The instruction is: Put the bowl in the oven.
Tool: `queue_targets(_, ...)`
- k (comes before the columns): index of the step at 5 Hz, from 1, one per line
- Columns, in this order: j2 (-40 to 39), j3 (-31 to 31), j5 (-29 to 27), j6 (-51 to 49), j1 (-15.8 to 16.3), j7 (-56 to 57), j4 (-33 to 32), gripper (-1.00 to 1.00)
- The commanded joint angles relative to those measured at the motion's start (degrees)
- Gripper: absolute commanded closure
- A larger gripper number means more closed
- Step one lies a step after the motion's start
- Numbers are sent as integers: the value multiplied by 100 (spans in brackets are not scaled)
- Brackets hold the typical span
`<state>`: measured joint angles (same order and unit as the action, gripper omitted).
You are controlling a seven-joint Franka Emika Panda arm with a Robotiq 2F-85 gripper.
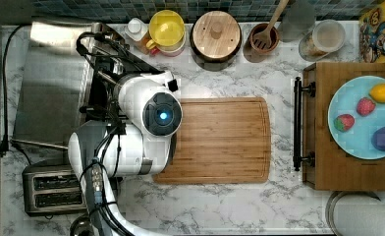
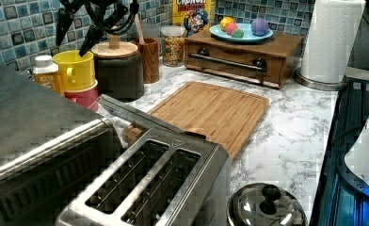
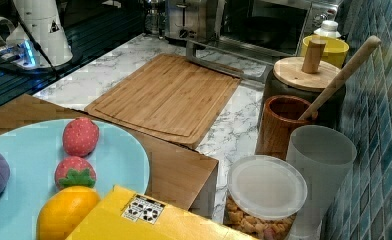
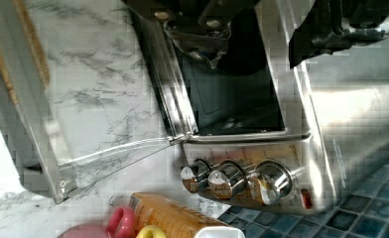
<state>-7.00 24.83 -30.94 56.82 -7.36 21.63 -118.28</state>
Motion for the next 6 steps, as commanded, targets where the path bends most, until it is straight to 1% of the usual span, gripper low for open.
queue_targets(1,-223,-11,4,-146,30,-263,-193,0)
queue_targets(2,-232,126,40,-134,-101,-286,-197,0)
queue_targets(3,-225,16,11,-142,5,-268,-194,0)
queue_targets(4,-224,9,8,-144,11,-266,-193,0)
queue_targets(5,-216,-128,-26,-155,144,-243,-190,0)
queue_targets(6,-221,-52,-6,-148,71,-256,-193,0)
